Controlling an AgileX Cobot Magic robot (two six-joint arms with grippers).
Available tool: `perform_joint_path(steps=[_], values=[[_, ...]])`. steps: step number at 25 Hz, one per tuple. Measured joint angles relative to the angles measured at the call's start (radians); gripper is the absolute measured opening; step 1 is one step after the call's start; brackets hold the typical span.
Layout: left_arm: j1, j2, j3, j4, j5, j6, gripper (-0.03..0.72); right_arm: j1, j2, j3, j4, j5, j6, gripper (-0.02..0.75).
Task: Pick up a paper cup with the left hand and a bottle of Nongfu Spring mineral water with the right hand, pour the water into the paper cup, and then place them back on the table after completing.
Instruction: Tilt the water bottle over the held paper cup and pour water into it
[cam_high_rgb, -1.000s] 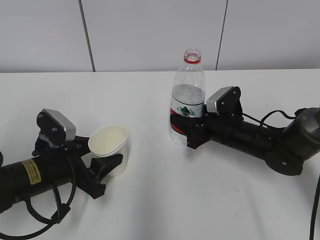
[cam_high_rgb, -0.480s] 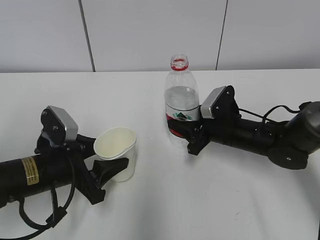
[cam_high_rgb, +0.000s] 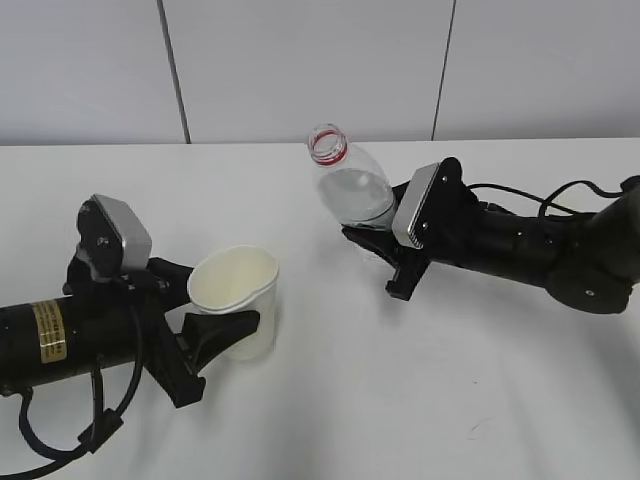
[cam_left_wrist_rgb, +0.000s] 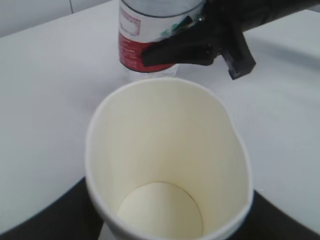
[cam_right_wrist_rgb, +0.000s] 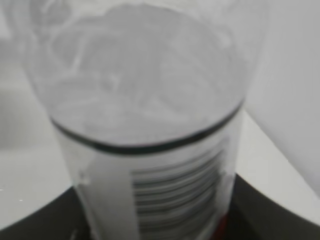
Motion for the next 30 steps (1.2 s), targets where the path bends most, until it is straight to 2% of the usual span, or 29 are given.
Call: perform_joint_path(steps=[6,22,30], values=[[0.0,0.0,0.0,0.075,-0.002,-0.035,0.408,0.0,-0.024,-0.008,-0.004,0.005,-0.161,0.35],[0.0,0.0,-0.042,0.18,-0.054,-0.085,0.402,0.022,-0.029,-0.078,-0.021,0.01,-0.408,0.349],[-0.041,0.0,-0.042,0.198,-0.049,-0.086,0.398,0.022,-0.029,-0.083,-0.021,0.01,-0.541,0.348]])
